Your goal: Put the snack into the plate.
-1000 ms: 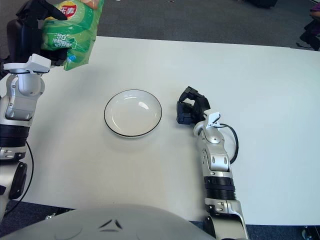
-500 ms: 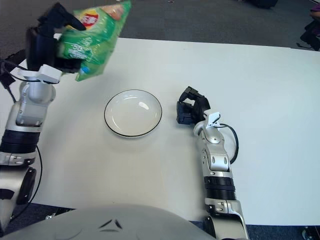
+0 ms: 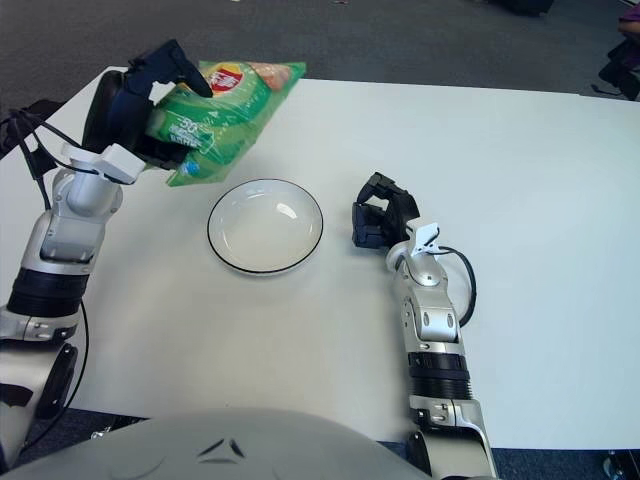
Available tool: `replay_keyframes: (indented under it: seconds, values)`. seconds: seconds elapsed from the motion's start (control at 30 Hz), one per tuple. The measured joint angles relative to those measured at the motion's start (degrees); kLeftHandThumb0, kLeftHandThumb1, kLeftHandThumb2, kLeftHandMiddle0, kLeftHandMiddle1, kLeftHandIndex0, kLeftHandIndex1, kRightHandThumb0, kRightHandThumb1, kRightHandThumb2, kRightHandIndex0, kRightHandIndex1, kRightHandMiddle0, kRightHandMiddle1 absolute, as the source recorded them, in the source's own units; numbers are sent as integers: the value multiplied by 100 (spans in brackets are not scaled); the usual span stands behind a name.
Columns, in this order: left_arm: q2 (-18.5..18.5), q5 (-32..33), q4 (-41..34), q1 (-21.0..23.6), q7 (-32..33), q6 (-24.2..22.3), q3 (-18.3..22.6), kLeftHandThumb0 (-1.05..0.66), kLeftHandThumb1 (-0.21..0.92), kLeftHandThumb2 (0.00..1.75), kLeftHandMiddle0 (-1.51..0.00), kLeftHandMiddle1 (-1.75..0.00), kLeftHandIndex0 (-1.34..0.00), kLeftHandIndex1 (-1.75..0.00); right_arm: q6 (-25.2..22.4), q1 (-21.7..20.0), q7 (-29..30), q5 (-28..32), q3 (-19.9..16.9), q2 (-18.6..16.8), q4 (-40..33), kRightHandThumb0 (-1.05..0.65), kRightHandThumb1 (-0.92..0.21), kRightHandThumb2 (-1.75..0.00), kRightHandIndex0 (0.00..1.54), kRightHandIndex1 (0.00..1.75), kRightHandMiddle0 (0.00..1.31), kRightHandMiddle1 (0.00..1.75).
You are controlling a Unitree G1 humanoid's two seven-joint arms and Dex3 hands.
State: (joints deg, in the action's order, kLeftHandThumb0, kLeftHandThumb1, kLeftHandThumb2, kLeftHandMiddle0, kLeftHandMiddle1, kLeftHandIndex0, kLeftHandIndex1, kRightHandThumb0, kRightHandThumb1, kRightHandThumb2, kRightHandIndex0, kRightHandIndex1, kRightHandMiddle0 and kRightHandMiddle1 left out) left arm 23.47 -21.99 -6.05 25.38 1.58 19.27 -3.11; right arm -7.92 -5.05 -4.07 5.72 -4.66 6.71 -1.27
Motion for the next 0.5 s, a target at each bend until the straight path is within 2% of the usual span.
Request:
replay_keyframes:
  seconds: [0.27,0.5]
  values:
    - [-116,0,270,-98,-37,489,-134,0,-10,175,-94,-164,-71,-175,-11,4,3,0,3,0,-8,-51,-25,-139,112,175,67,175]
    - [-216,415,211,-189,-500,622,-305,0,-10,175,-94,-165,-70,-175,-22,-2,3,0,11,1,-14,-51,-25,-140,112,175,67,175]
